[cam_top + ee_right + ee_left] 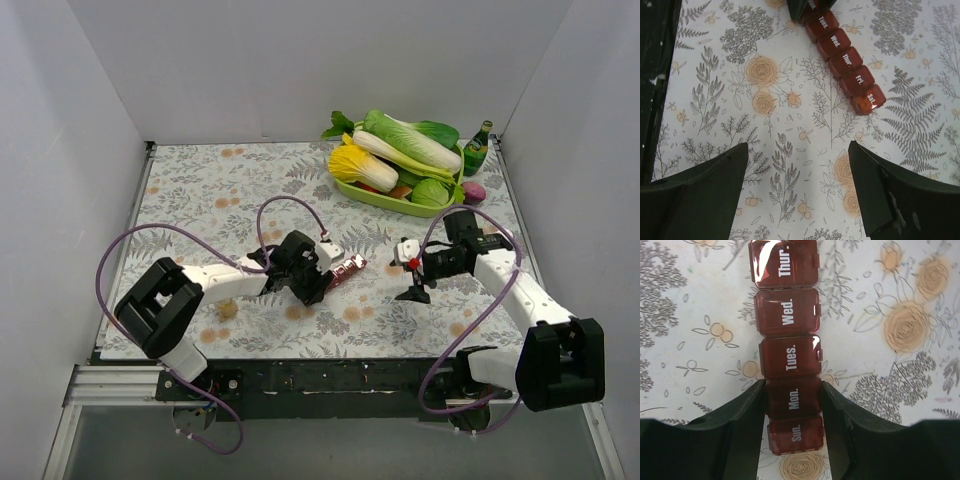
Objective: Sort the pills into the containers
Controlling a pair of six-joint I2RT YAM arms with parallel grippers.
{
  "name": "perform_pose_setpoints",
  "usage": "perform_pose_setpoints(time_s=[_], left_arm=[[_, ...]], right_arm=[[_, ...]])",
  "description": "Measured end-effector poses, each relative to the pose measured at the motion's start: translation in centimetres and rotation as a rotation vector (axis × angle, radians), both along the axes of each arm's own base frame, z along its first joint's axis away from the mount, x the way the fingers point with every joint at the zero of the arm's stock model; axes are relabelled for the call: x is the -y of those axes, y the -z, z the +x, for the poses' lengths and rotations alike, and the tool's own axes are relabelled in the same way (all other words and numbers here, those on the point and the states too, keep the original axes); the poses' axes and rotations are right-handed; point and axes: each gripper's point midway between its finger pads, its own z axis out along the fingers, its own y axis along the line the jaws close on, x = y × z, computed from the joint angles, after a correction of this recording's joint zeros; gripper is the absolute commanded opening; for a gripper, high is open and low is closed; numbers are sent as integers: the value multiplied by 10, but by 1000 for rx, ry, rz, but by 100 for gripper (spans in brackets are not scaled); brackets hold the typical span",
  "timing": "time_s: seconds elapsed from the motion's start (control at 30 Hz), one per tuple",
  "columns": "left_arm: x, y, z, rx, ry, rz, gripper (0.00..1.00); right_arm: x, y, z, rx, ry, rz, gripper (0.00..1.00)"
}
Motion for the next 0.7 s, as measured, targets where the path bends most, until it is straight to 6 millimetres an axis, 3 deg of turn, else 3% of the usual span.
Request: perform_pose_setpoints(time_s=[0.17,0.33,0.7], left_arm=[[-1,0,-18,-1,105,-30,20],[4,-1,-26,4,164,-39,19],[0,-1,-41,26,208,-44,17]], right_arm=[[-9,20,-9,65,-183,-58,83],[-34,31,-7,112,-309,-94,83],[-67,59,17,198,-328,-184,81]])
